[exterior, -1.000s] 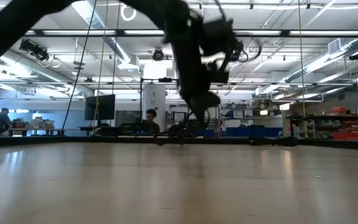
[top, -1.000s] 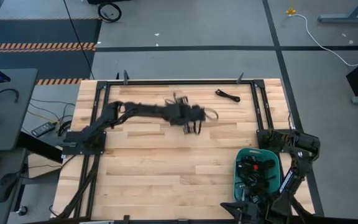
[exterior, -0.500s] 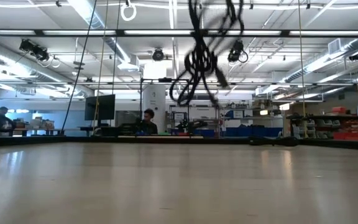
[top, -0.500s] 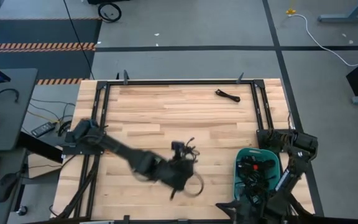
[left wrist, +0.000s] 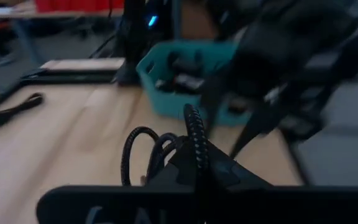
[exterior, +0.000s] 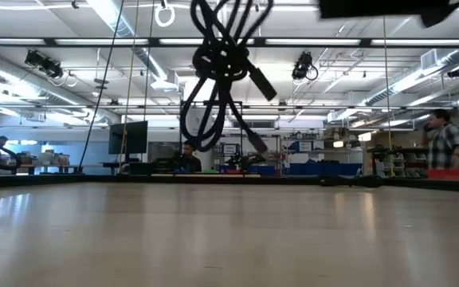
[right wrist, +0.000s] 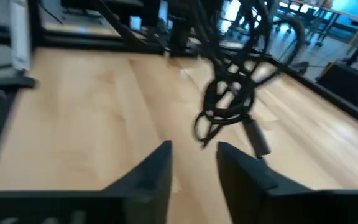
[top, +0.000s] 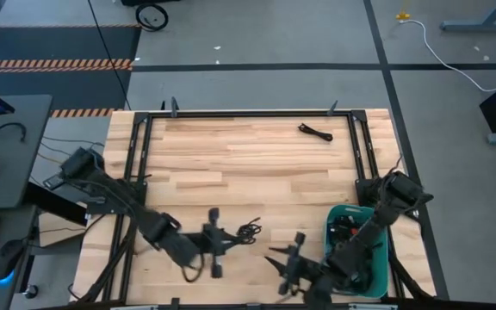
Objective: Pick and place USB-C Cables
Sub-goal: Put the black charger cable into the blue bin
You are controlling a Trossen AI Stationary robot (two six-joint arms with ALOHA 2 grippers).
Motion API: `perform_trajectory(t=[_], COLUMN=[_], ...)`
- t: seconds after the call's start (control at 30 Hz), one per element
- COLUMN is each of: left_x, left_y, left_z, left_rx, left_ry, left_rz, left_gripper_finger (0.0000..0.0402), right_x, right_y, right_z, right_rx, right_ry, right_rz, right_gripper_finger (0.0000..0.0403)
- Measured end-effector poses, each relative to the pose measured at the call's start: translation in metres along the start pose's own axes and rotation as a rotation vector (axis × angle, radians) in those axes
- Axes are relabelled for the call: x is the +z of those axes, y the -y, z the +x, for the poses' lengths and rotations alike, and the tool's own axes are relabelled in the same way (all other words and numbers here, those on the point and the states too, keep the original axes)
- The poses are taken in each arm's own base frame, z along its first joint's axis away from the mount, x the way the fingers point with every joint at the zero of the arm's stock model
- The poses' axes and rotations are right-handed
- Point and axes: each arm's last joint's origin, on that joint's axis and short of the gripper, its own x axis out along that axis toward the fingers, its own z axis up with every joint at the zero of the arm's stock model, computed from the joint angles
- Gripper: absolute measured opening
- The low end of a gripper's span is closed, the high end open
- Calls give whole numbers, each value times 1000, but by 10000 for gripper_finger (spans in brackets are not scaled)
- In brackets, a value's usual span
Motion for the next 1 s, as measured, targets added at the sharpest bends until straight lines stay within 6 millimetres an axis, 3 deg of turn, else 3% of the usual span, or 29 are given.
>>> perform_trajectory(t=[0.23, 0.33, 0.53, 0.67, 0.77, 1.0], left_x=[-50, -63, -75, -73, -69, -61], left_y=[-38, -48, -56, -56, -54, -52], left_z=[-22, -30, -35, -35, -35, -33], left_rx=[-184, -221, -216, -214, -210, -191], left_ry=[239, 317, 339, 344, 357, 384], left_rz=[-226, -306, -322, -318, -303, -271], left_gripper_finger=[5, 6, 5, 6, 8, 19], right_x=[9, 15, 30, 36, 40, 39], right_y=[22, 32, 51, 63, 67, 64], right_z=[46, 68, 107, 123, 128, 125], right_rx=[-74, -12, 154, 167, 171, 184], right_ry=[-41, -81, -98, -74, -51, -54], right_rz=[23, 79, 156, 177, 165, 147], right_gripper_finger=[252, 293, 321, 304, 265, 93])
